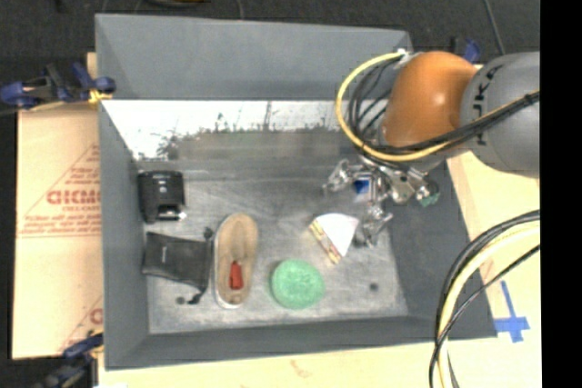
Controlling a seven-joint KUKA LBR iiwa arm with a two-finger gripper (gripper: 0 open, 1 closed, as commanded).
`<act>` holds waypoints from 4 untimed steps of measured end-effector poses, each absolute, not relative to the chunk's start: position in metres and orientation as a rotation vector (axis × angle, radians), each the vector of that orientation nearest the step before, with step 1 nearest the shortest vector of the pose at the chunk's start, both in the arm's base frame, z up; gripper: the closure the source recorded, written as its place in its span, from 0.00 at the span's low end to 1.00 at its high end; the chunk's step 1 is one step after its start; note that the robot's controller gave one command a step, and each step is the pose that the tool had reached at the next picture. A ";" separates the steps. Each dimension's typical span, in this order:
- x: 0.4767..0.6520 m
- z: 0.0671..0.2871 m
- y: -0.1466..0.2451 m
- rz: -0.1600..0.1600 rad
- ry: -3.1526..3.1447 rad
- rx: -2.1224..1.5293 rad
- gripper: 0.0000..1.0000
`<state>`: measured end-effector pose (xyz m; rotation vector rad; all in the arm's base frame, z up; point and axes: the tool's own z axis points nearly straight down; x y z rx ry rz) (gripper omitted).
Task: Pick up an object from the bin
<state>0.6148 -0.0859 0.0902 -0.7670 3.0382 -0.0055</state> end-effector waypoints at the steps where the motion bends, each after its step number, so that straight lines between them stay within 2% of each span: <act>1: 0.614 0.079 -0.082 -0.006 3.030 -0.801 0.00; 2: 0.583 0.095 -0.091 0.006 3.041 -0.784 0.00; 3: 0.593 0.094 -0.081 -0.009 2.955 -1.045 0.00; 4: 0.573 0.080 -0.058 -0.020 2.869 -1.199 1.00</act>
Offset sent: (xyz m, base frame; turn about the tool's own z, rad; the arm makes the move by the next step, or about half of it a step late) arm -0.0413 -0.0169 0.0166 -0.0150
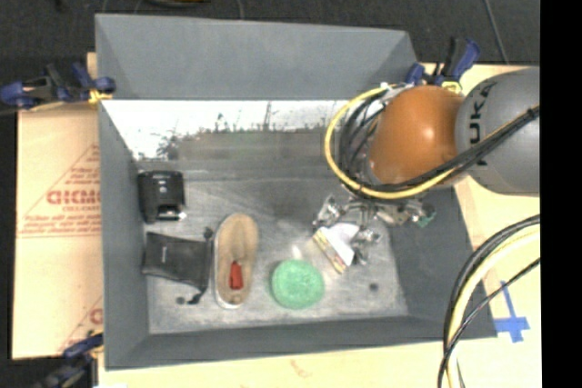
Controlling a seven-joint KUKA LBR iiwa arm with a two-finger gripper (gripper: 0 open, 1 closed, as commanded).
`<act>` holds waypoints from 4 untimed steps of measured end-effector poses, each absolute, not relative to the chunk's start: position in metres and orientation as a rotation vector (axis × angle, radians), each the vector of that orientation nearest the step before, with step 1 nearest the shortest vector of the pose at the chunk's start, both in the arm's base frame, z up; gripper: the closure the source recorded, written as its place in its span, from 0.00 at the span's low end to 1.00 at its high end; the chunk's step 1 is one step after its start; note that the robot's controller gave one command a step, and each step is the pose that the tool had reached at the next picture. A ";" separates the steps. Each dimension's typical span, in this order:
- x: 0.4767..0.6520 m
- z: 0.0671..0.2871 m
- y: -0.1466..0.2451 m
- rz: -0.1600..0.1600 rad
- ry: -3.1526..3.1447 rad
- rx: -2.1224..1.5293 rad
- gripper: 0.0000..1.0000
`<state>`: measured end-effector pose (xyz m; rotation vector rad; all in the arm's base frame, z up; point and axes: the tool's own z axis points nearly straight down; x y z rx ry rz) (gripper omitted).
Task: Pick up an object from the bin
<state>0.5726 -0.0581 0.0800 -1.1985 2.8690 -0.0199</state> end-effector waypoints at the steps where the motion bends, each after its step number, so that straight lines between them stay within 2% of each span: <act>1: 0.573 0.080 -0.058 -0.020 2.868 -1.200 1.00; 2: 0.573 0.080 -0.058 -0.020 2.868 -1.200 1.00; 3: 0.580 0.157 -0.063 -0.001 2.902 -1.194 1.00; 4: 0.580 0.157 -0.063 -0.001 2.902 -1.193 1.00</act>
Offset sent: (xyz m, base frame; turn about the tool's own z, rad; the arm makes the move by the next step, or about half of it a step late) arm 0.0000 0.0000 0.0000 0.0000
